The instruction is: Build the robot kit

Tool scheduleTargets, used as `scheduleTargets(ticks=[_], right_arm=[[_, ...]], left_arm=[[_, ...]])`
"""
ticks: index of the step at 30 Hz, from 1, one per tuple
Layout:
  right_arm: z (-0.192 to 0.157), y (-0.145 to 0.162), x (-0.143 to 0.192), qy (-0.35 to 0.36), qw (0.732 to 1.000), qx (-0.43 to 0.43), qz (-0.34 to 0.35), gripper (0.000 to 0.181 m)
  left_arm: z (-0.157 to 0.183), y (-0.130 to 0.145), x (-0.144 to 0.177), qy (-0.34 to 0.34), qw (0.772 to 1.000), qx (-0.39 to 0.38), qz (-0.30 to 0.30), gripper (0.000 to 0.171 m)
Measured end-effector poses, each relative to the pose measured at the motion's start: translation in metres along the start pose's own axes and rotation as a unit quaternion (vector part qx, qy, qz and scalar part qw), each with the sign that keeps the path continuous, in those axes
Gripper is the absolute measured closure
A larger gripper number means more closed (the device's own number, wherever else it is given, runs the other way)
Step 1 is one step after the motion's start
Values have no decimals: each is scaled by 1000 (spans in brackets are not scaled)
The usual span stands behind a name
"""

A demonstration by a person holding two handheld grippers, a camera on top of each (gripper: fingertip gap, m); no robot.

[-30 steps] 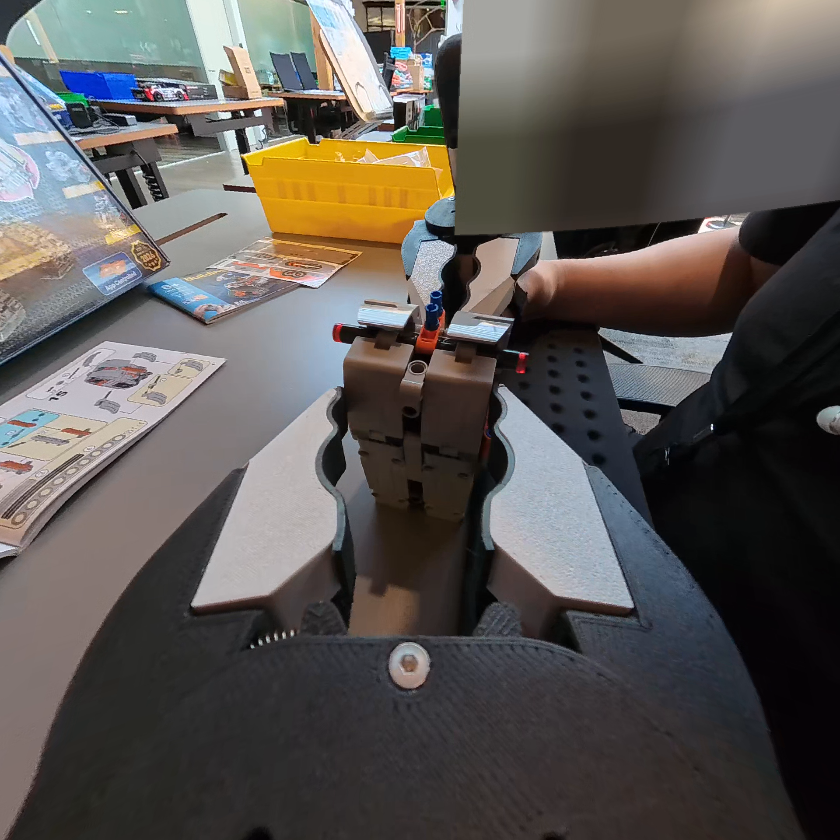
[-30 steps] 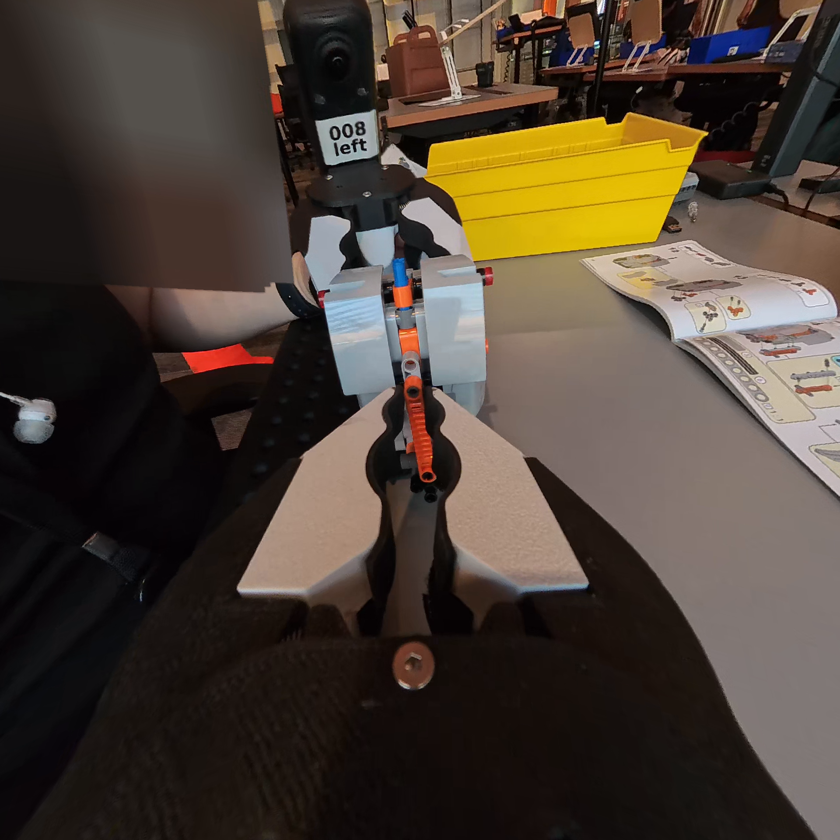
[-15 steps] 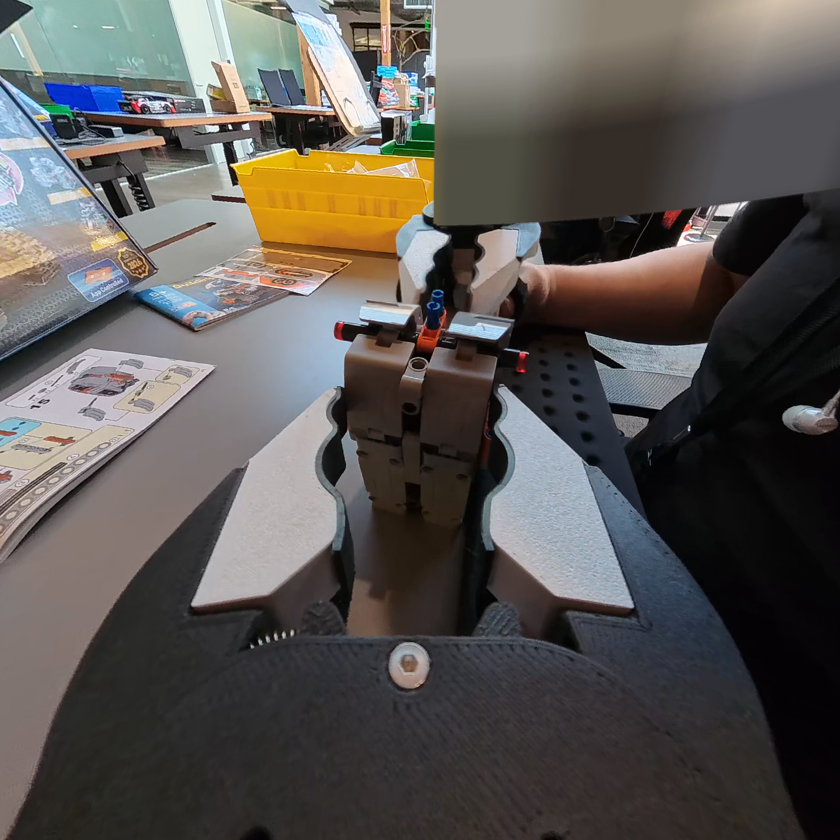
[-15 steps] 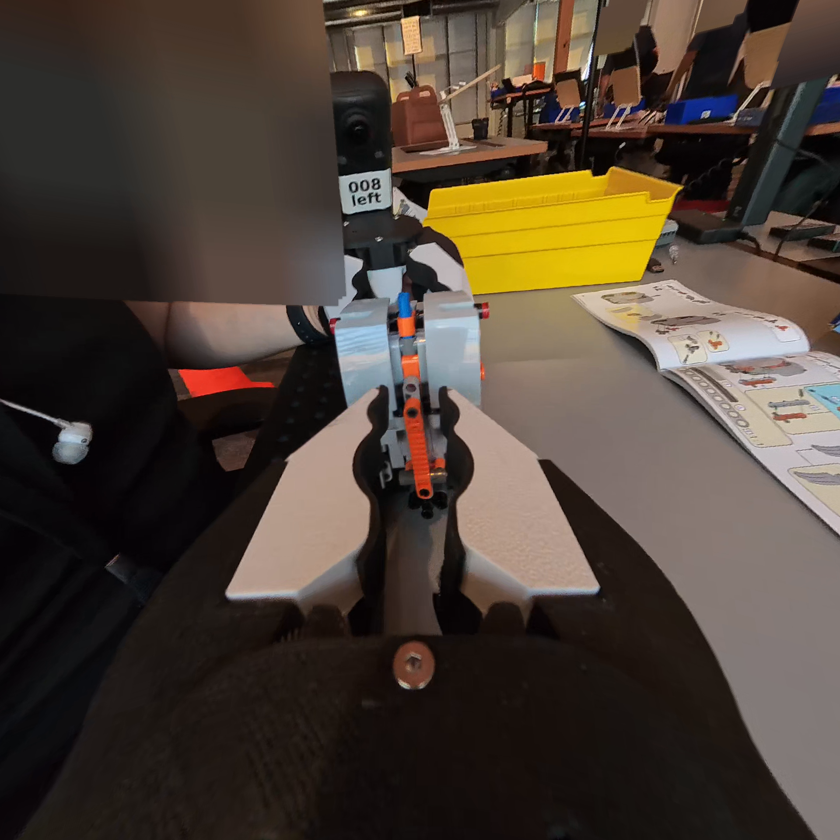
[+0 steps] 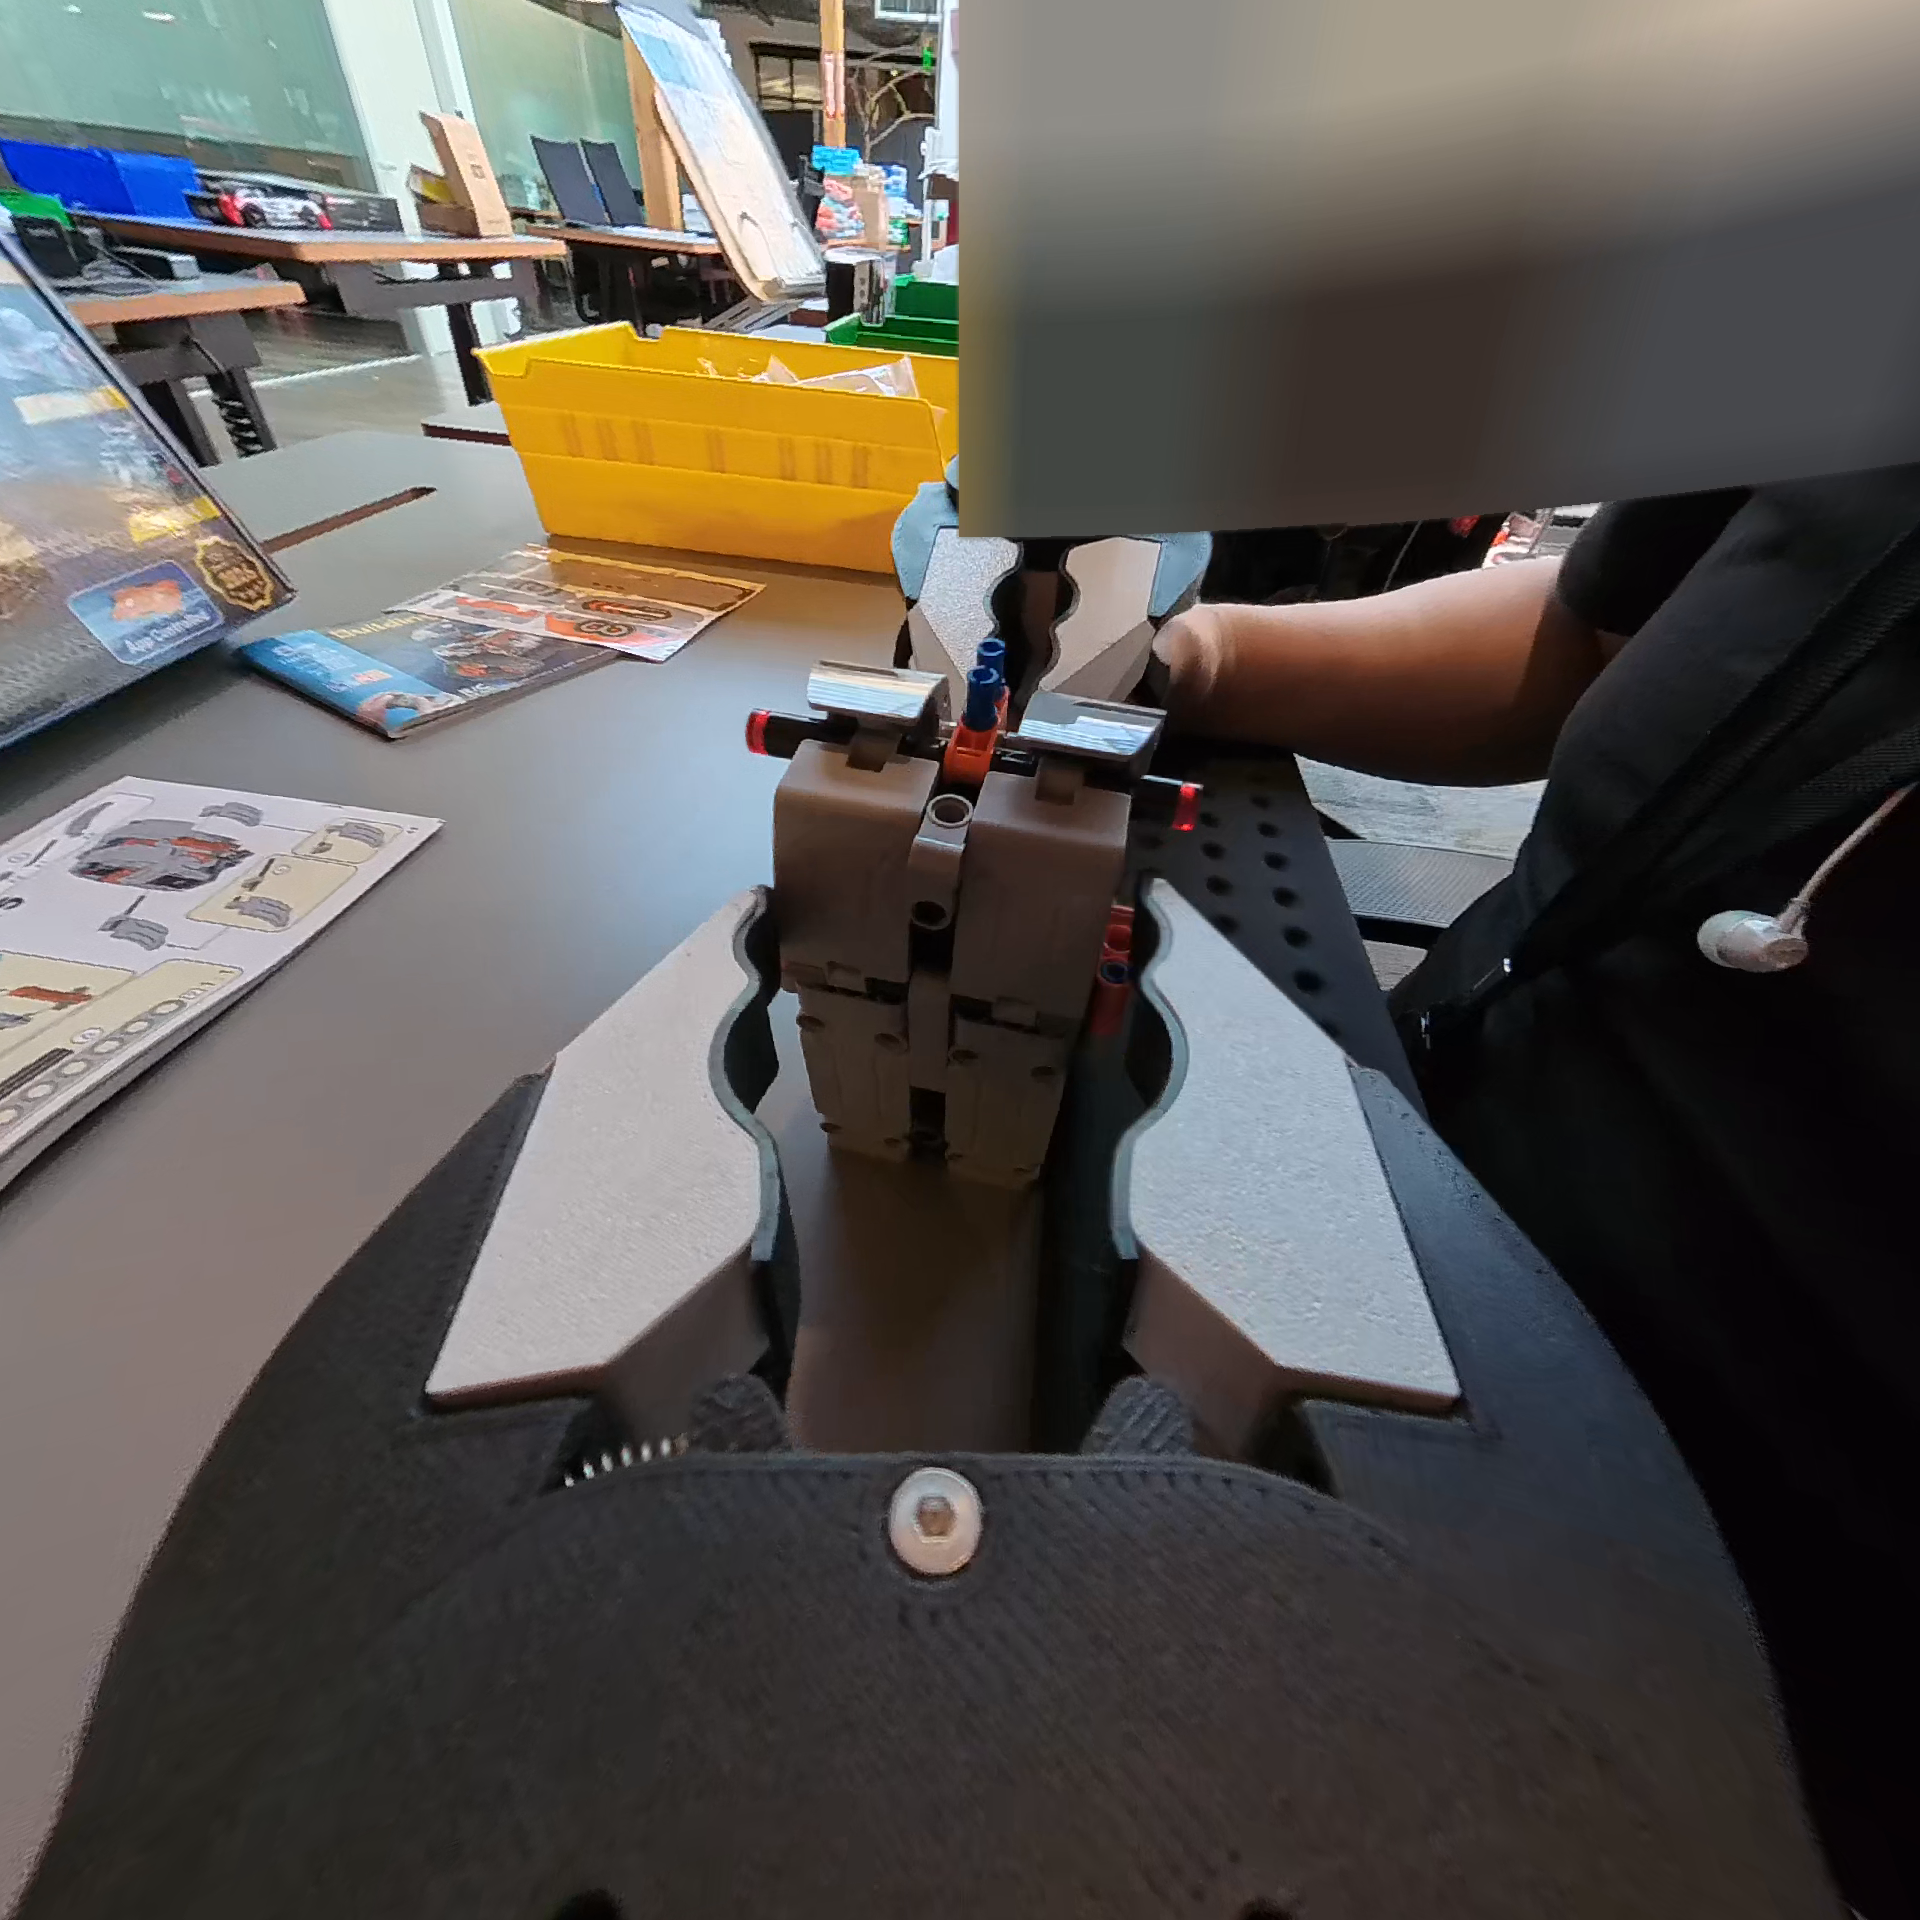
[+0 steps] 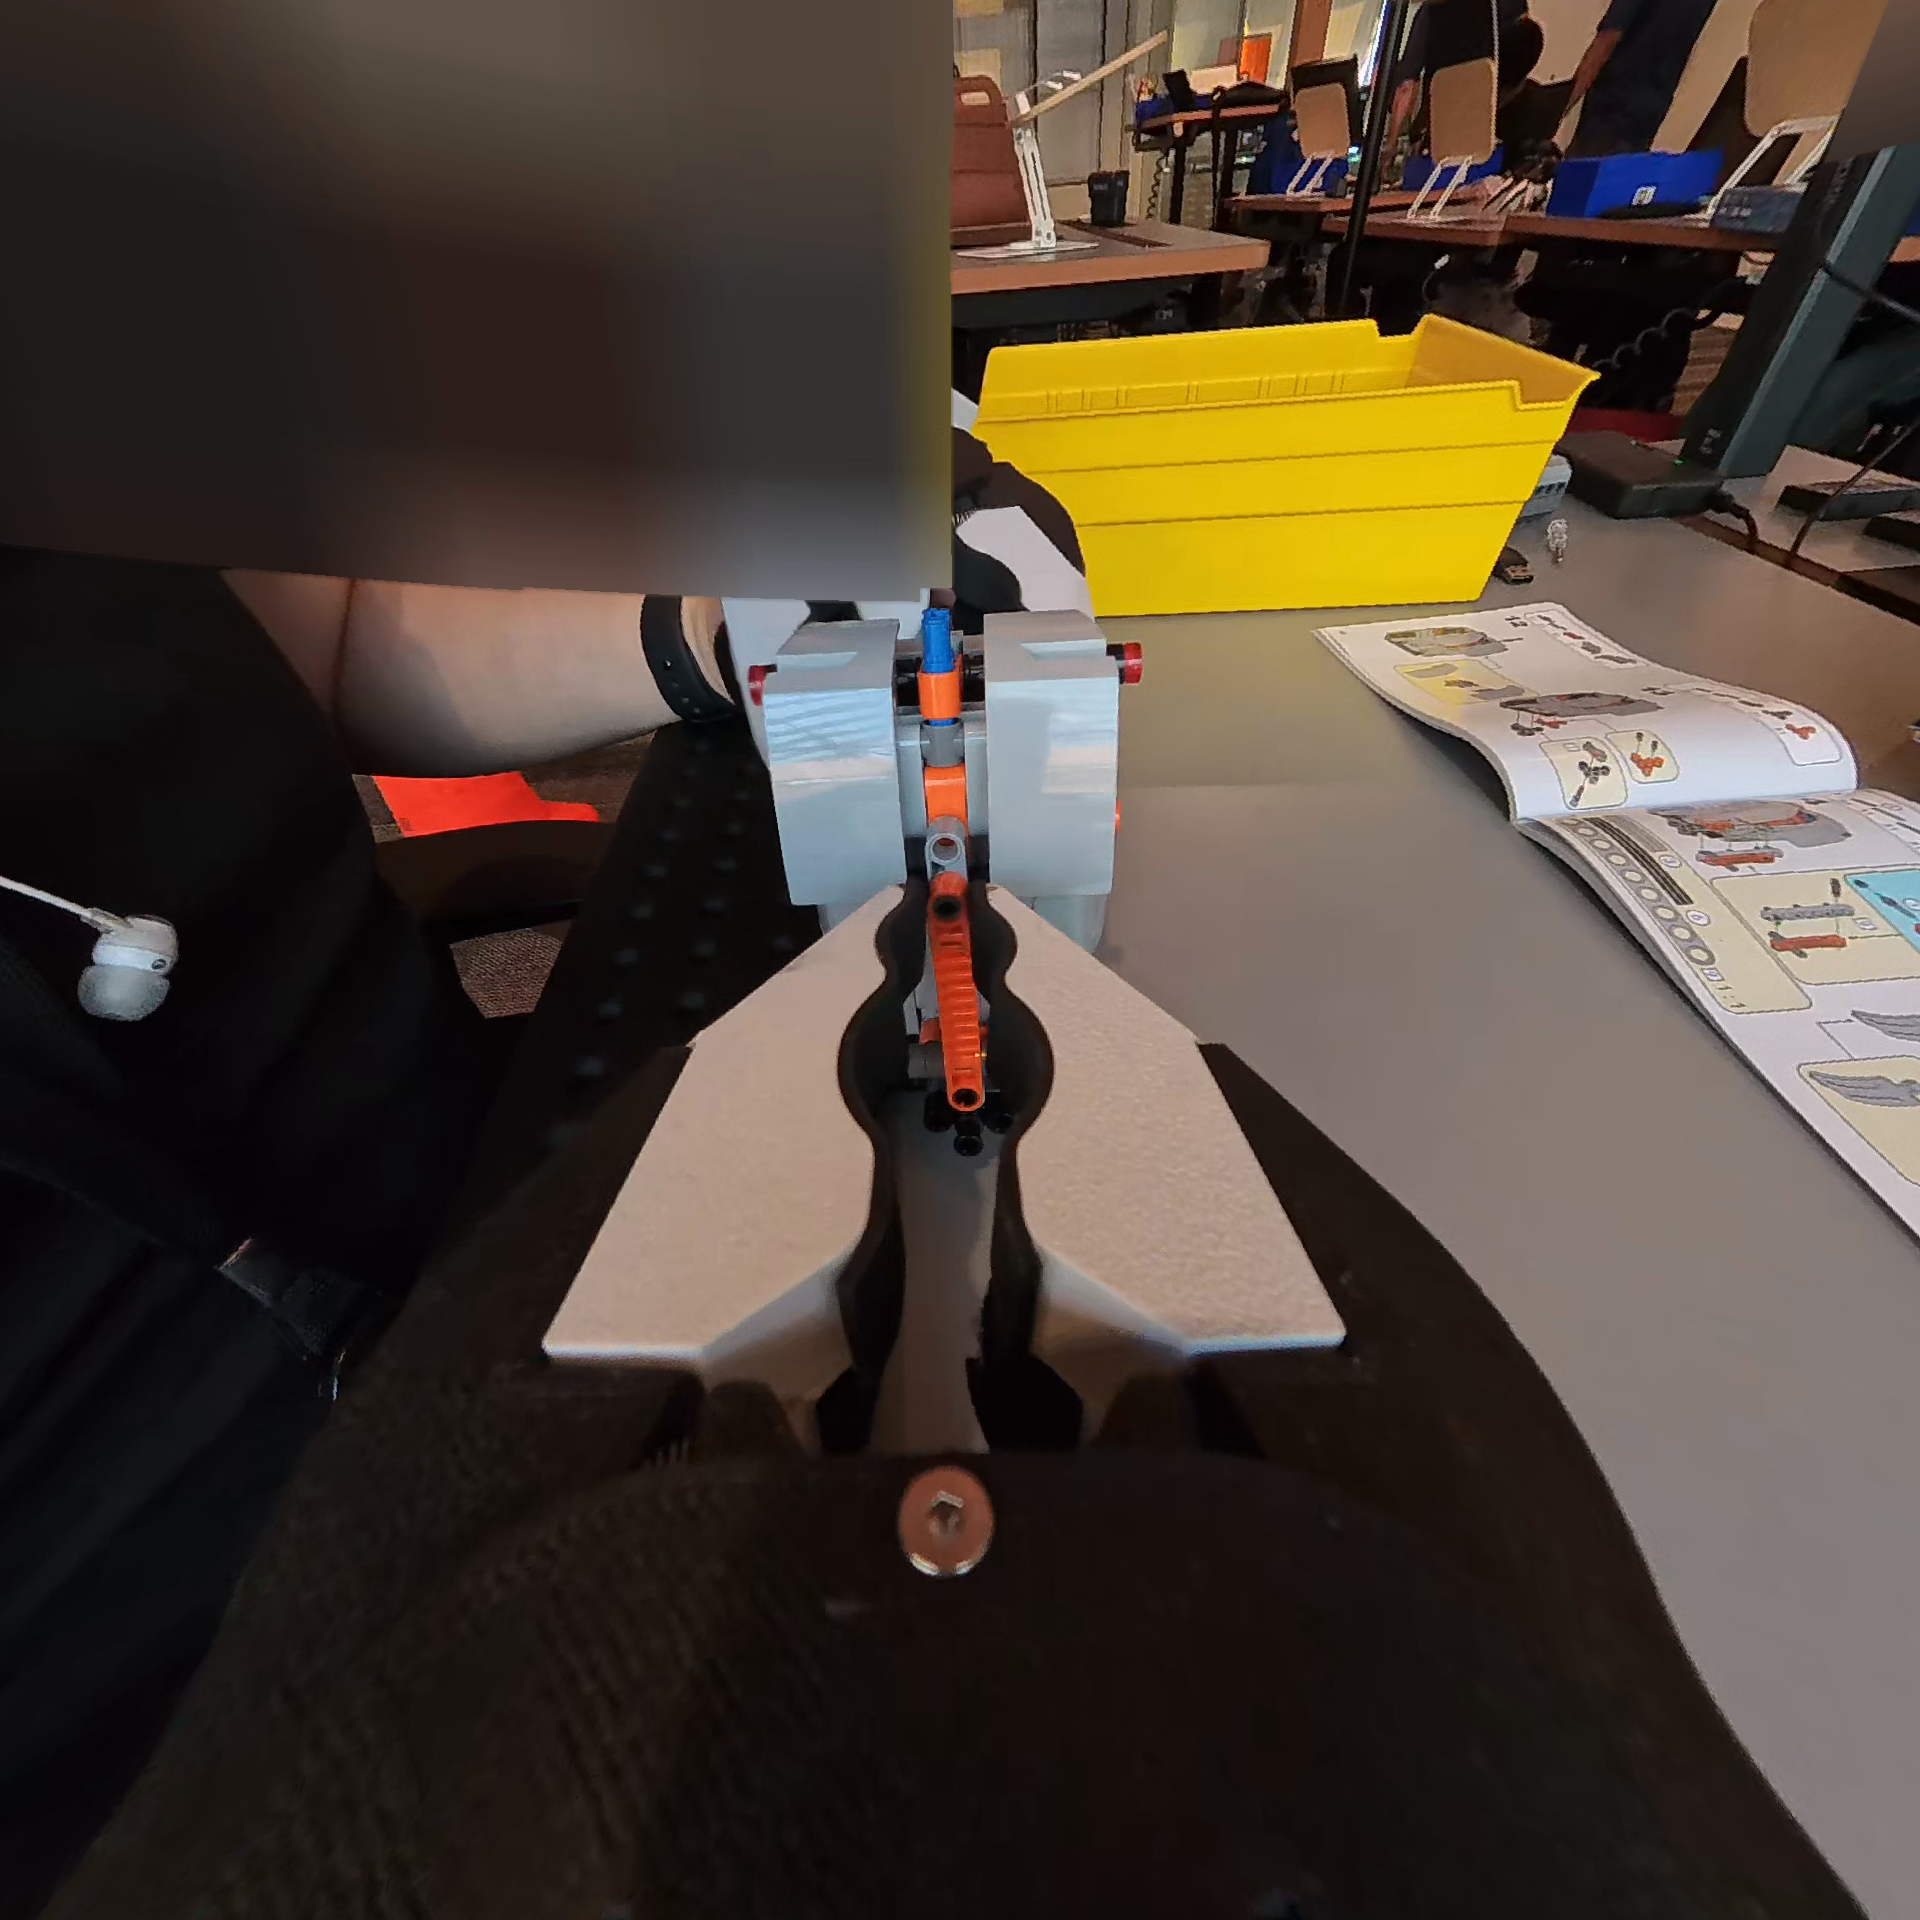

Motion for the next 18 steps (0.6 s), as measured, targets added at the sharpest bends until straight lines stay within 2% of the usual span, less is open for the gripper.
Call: scheduleTargets(ticks=[5,18], right_arm=[[-2,1,-2,6,1000,22,-19,175],[-1,-1,-6,7,999,27,-20,175]], left_arm=[[2,0,1,-19,1000,-23,0,111],[-2,4,3,1,1000,-3,18,111]])
Point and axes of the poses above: each gripper's, where its closed fingertips meet, x back along the fingers, y out of its underside, z = x × y across the jaws, the point moved 8 cm from there along x, back along the fingers, and after that the axes turned 8 degrees about x, right-handed, at the moved point
